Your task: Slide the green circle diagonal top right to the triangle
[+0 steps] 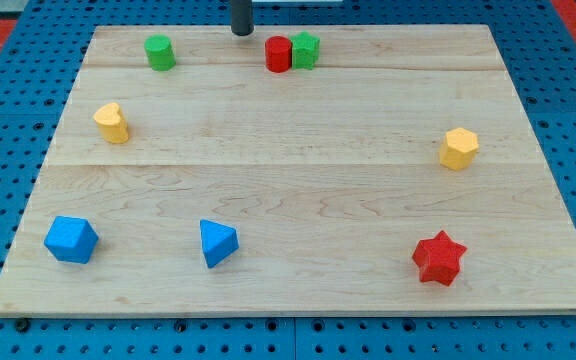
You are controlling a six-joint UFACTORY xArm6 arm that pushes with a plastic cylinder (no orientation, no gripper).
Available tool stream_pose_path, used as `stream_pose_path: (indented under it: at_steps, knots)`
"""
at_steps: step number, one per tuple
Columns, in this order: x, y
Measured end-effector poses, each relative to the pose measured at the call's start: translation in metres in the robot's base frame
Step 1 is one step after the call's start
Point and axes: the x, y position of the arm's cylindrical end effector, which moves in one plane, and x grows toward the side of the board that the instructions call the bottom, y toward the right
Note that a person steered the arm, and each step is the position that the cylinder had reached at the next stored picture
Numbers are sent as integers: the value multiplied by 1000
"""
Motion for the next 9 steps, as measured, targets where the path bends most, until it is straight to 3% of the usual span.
stream_pose_path:
  at_steps: [1, 2, 3, 4, 5, 6, 7, 8, 9]
  knots:
    - [-3, -27]
    - [4, -97]
    - [45, -57]
    - [83, -90]
    - [18, -80]
    - [2, -101]
    - [47, -125]
    - [137, -124]
    - [163, -100]
